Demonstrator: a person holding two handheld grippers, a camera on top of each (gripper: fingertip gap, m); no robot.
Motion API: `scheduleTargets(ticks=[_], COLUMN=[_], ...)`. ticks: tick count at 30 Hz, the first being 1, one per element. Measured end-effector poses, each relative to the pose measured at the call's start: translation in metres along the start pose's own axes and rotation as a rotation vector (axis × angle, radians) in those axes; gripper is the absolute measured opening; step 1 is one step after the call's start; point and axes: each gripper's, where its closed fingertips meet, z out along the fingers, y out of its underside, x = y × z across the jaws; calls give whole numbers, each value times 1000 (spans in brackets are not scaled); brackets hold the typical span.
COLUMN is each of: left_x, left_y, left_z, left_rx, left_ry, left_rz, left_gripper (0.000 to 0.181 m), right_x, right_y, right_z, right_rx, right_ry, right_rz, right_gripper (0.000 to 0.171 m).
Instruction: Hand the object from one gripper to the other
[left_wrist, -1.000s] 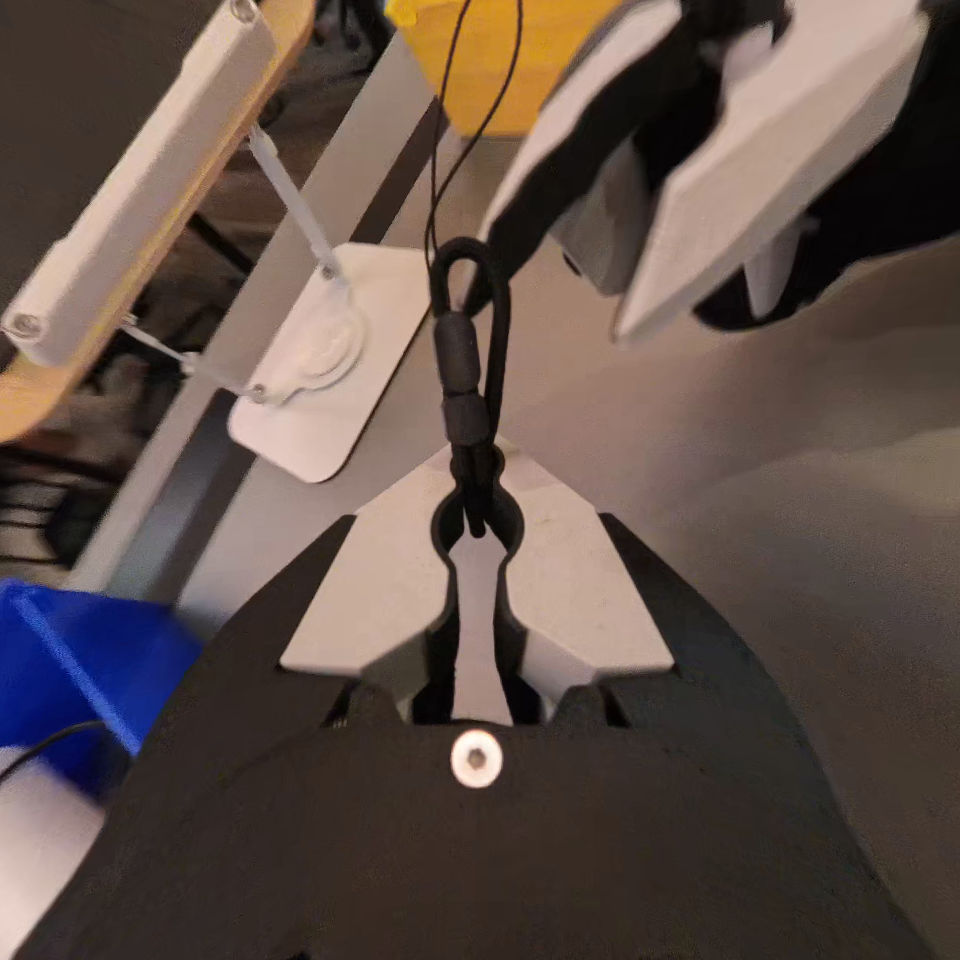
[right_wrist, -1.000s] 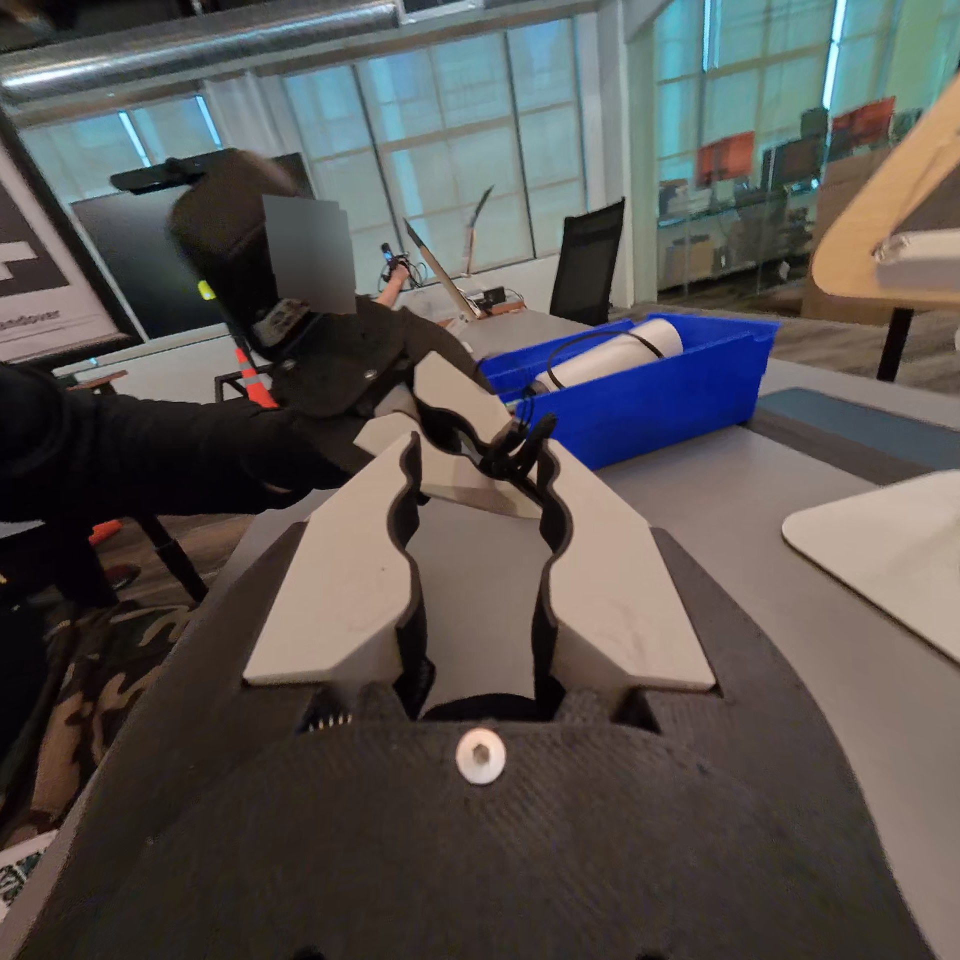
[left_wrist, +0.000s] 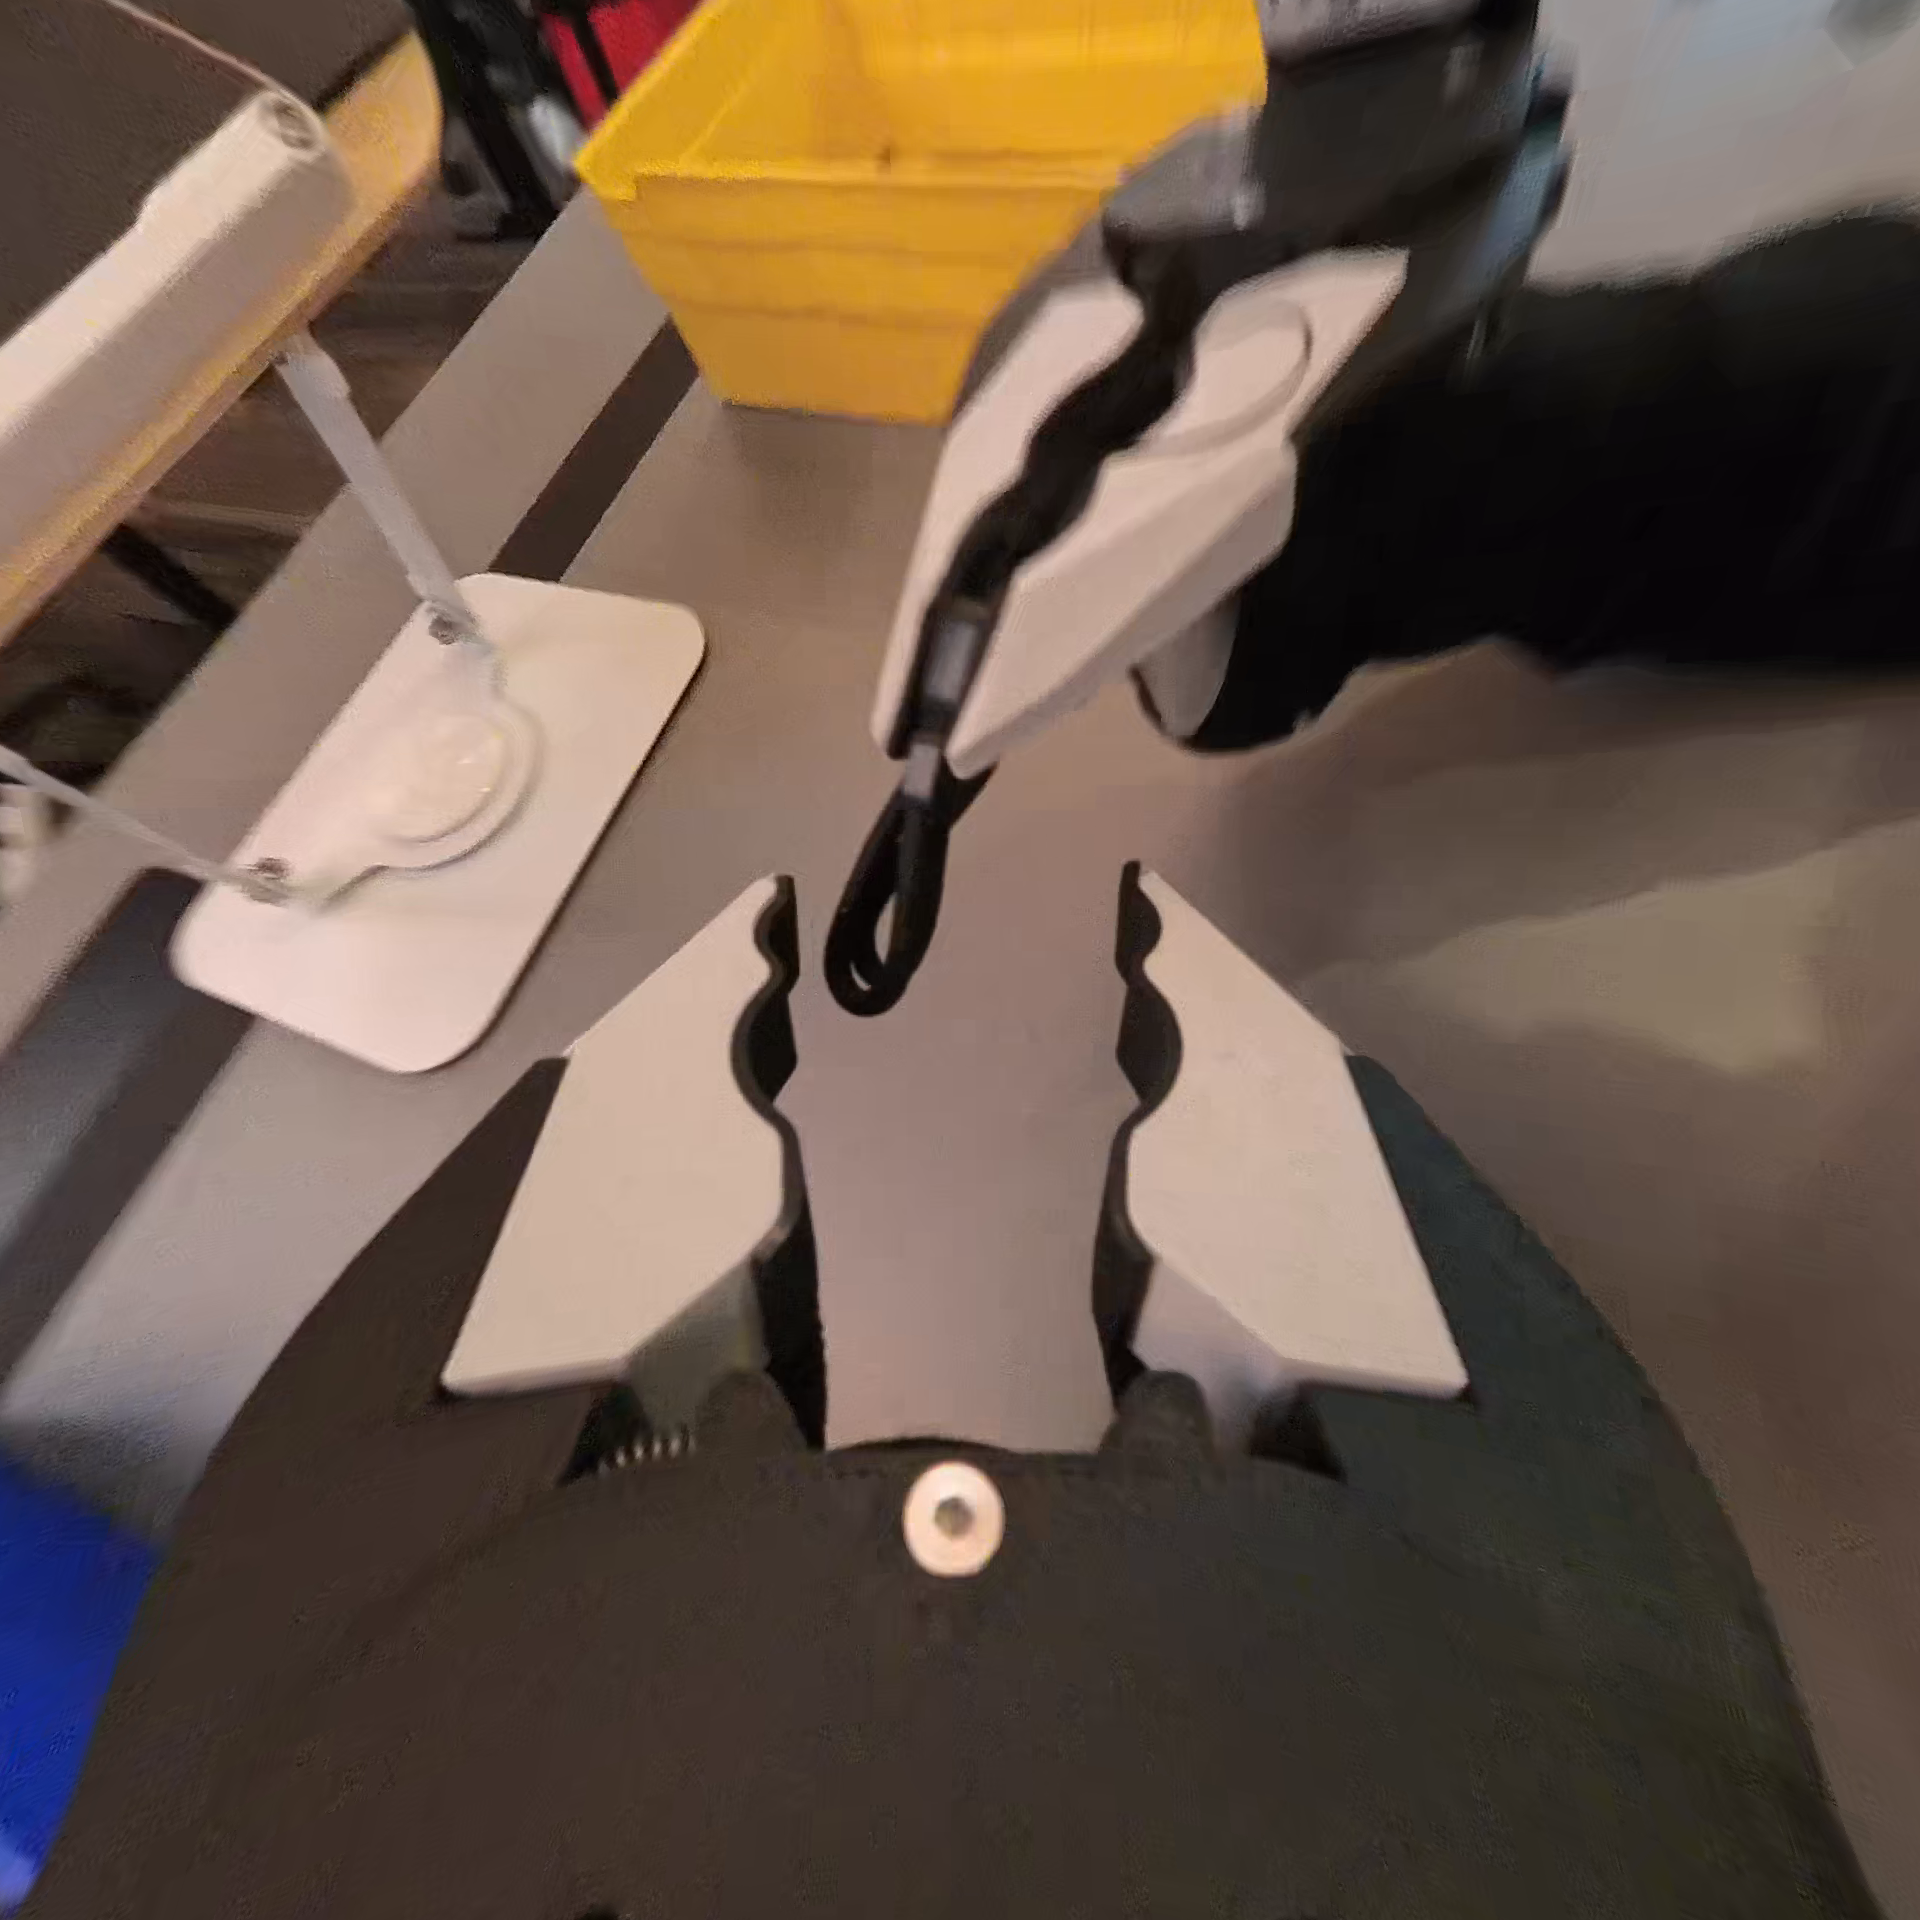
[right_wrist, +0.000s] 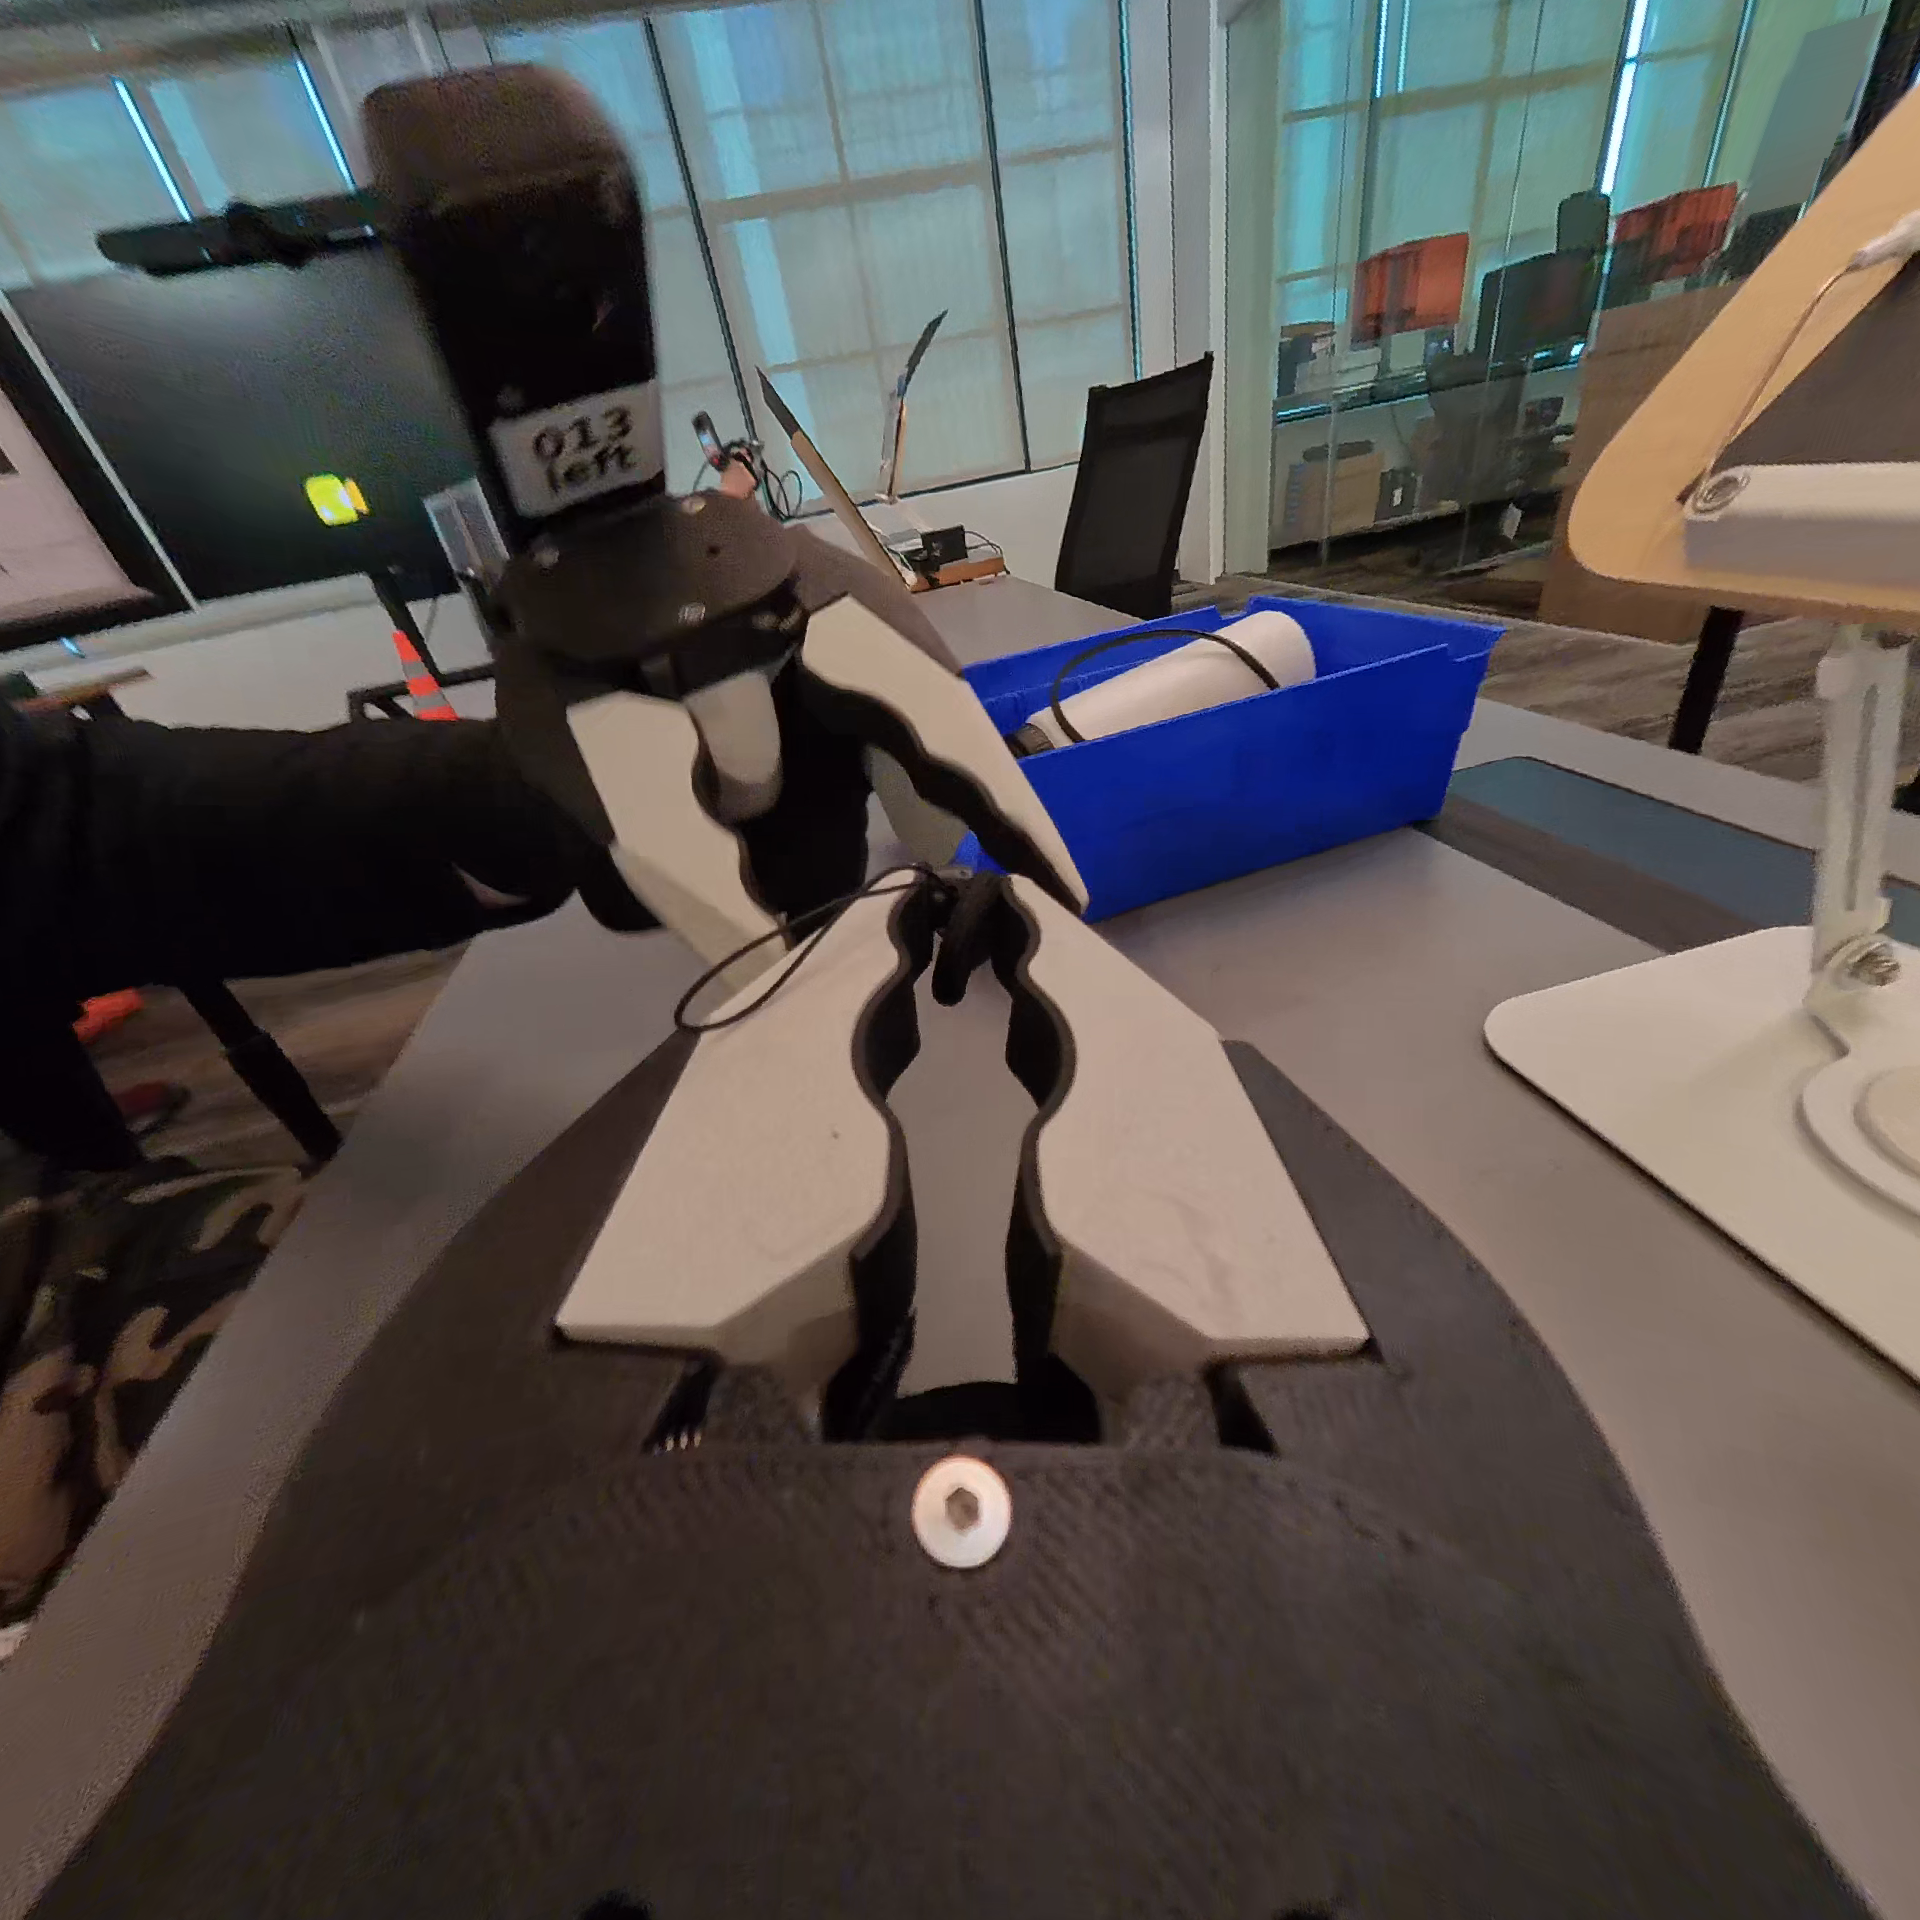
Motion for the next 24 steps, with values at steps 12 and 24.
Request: scheduleTargets(ticks=[12, 24], left_x=[-8, 11], left_y=[-35, -15], left_z=[-32, -3], left_rx=[289, 222], left_ry=[328, 312], left_rz=[-663, -720], left_gripper=[69, 58], right_x=[22, 23], right_y=[6, 1], right_z=[-1, -2], right_rx=[-292, -369], right_ry=[497, 626], right_rz=[-964, -1201], right_gripper=[8, 8])
